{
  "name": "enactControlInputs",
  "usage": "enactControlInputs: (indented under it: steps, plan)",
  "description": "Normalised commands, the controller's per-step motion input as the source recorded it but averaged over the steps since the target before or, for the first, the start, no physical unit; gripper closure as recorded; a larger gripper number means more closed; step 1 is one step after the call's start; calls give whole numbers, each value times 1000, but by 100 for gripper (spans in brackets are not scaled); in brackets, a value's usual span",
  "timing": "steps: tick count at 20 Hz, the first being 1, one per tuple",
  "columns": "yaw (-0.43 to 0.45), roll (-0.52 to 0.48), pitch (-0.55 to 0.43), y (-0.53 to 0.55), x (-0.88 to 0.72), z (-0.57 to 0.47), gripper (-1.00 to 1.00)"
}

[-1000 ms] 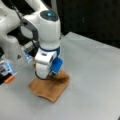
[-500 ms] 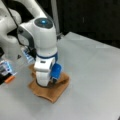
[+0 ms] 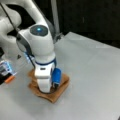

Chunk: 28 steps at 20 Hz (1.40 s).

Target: Folding a towel twice

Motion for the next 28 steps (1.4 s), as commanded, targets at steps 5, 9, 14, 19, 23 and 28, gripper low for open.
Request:
enactControlInputs:
  steps: [5,9,14,19,23,28]
  plan:
    - [-76,175,-169,-143,-111,-302,100]
    - [-85,176,-171,-177,-149,-372,100]
    - [-82,139,-167,-115,-106,-217,100]
    - [-51,83,-150,-92,-60,-187,100]
    - [-31,48,-165,-91,-58,-196,100]
    - [-24,27,-178,-91,-72,-157,100]
